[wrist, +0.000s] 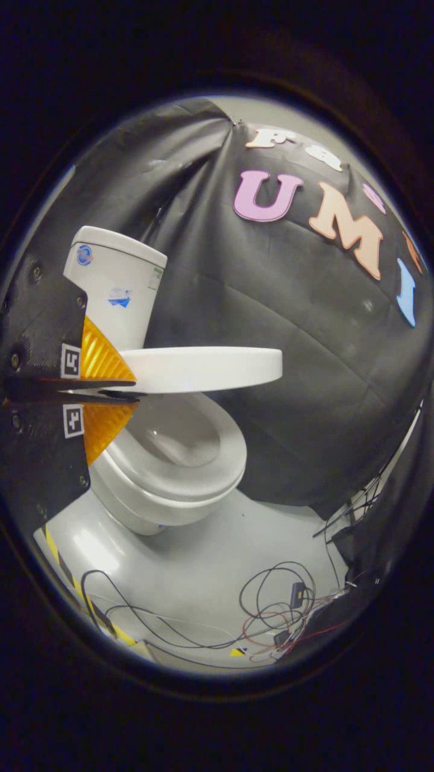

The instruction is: Open the toilet lid.

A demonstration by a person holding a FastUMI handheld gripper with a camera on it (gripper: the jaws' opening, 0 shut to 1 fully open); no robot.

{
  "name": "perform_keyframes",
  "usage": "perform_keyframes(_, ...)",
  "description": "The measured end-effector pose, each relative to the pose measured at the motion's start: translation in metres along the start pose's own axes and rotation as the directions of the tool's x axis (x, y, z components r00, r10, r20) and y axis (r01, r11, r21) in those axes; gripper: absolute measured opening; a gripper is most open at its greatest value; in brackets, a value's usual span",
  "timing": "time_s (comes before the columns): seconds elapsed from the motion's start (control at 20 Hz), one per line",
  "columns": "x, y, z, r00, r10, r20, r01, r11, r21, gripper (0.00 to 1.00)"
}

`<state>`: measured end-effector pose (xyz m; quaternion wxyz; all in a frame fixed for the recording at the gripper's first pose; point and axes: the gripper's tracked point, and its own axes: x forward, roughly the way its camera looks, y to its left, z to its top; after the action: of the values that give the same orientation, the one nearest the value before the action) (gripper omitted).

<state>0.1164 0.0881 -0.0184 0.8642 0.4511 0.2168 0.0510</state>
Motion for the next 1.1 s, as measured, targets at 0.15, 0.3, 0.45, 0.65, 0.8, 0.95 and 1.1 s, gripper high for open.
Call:
perform_keyframes(0.15,-0.002,0.018,-0.001,1.0,0.011,0.008,-0.011,1.0,-0.013,0.01)
perform_keyframes(0.3,-0.001,0.033,-0.003,1.0,0.003,0.005,-0.002,0.997,-0.075,0.01)
perform_keyframes(0.45,-0.006,0.044,-0.003,1.0,0.023,0.002,-0.023,0.996,-0.091,0.01)
perform_keyframes(0.65,-0.007,0.052,-0.005,1.0,0.023,0.007,-0.022,0.995,-0.102,0.01)
perform_keyframes(0.8,-0.009,0.064,-0.007,1.0,0.02,0.014,-0.018,0.988,-0.154,0.01)
perform_keyframes(0.95,-0.01,0.075,-0.009,1.0,0.02,0.023,-0.014,0.974,-0.226,0.01)
perform_keyframes(1.1,-0.012,0.086,-0.012,0.999,0.036,0.024,-0.029,0.965,-0.261,0.01)
